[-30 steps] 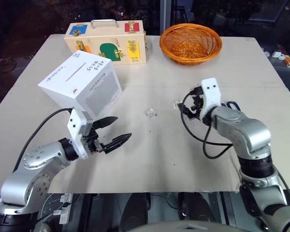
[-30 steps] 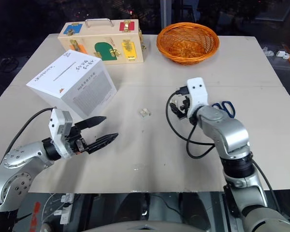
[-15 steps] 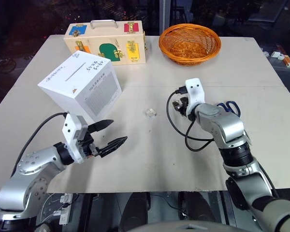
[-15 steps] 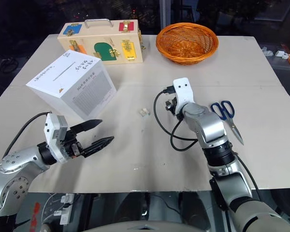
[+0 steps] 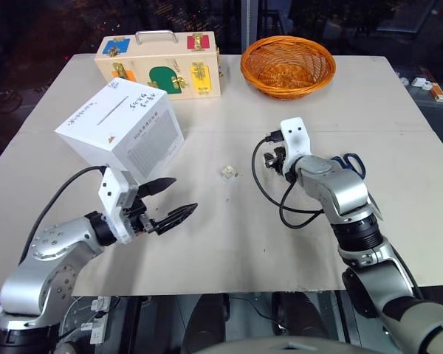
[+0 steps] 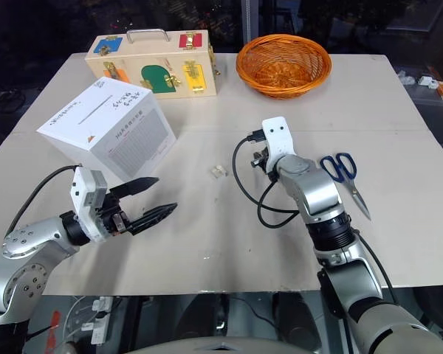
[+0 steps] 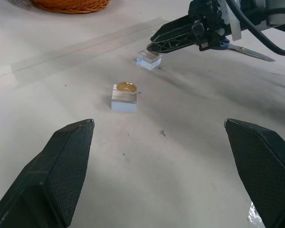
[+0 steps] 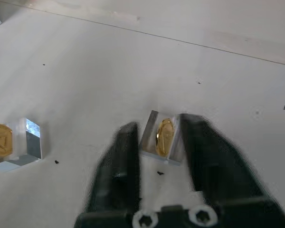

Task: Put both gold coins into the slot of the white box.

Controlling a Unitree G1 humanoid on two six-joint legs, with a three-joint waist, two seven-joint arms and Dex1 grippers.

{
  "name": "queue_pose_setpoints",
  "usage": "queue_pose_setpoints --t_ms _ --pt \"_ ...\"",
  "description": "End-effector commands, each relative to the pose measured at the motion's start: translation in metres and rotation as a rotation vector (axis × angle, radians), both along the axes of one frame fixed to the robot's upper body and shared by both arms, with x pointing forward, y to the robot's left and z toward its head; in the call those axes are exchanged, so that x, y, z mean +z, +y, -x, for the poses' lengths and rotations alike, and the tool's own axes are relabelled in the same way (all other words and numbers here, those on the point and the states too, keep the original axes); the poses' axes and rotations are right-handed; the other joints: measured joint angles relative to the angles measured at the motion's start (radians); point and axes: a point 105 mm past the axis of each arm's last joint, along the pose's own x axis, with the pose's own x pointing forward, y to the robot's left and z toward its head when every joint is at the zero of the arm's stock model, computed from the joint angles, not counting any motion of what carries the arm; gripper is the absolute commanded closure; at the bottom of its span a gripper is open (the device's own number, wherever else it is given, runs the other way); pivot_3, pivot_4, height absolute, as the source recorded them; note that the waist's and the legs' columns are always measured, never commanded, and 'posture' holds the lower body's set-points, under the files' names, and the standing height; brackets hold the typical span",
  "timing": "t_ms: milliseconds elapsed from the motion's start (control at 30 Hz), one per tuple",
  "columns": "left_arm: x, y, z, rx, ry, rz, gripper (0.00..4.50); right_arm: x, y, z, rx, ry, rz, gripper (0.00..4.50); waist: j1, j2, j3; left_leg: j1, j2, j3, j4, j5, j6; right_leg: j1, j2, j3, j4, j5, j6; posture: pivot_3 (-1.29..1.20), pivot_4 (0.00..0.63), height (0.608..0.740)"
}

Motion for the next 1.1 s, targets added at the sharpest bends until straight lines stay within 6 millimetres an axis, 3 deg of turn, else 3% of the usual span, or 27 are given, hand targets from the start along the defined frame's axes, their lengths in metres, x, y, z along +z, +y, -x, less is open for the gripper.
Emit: queue_pose_setpoints --t_ms 33,600,1100 --pt "0.012 -0.01 0.002 -0.027 -0.037 0.006 0.0 0.002 0.002 0.0 0.001 -0.018 -0.008 4.41 -0.004 0.0 0.0 0.0 0.0 0.0 0.0 0.0 0.0 0.0 0.0 0.0 0.0 0.0 0.0 0.0 0.15 0.726" --pt "0.031 -0.029 -0.008 -0.04 -0.04 0.025 0.0 0.005 -0.009 -0.001 -0.01 -0.035 -0.046 4.41 -0.009 0.0 0.0 0.001 0.0 -0.001 0.001 0.0 0.0 0.0 0.0 0.001 0.003 0.0 0.0 0.0 0.15 0.726" --pt "0.04 -0.038 -0.01 -0.038 -0.038 0.032 0.0 0.005 -0.001 -0.003 0.046 -0.025 -0.062 4.41 -0.009 0.0 0.0 0.001 0.0 -0.001 0.001 0.0 0.0 0.0 0.0 0.001 0.003 0.0 0.0 0.0 0.15 0.726"
